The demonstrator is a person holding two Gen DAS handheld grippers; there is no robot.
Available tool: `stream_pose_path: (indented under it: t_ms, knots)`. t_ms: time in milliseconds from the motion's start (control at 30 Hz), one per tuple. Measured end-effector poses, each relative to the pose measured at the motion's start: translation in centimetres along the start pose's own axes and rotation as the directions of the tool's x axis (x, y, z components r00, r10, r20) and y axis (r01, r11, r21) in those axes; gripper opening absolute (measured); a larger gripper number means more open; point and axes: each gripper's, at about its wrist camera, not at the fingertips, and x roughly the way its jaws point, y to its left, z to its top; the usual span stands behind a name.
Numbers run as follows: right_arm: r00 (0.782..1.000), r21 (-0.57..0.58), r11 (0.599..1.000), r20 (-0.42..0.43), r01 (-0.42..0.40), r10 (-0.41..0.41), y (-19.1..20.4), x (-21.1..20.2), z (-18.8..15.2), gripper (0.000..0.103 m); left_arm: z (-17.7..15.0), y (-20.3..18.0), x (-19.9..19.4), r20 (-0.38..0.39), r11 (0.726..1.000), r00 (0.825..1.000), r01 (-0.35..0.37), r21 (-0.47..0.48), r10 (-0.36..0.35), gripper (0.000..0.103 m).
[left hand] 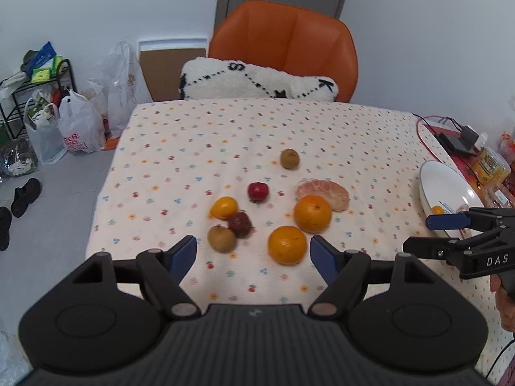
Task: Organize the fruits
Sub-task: 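Move the right tool to a large orange and grasp it while the left tool approaches the brown pear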
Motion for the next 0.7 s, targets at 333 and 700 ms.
stream_pose_path:
  t_ms: [333,700]
  knots:
    - [0.995,-0.052,0.993,0.003,-0.102,0.103,3.5,2.1,-1.0,0.082,-2.9,3.6,0.7,0.032,0.998,0.999,0.012,-0.062,-0.01,0.068]
    - [0.992,-0.123,0.984,-0.018,-0.128,0.127,7.5,5.5,-1.0,0.066,-4.1,5.6,1.4,0.035,0.996,0.999,0.018,-0.082,-0.015,0.047]
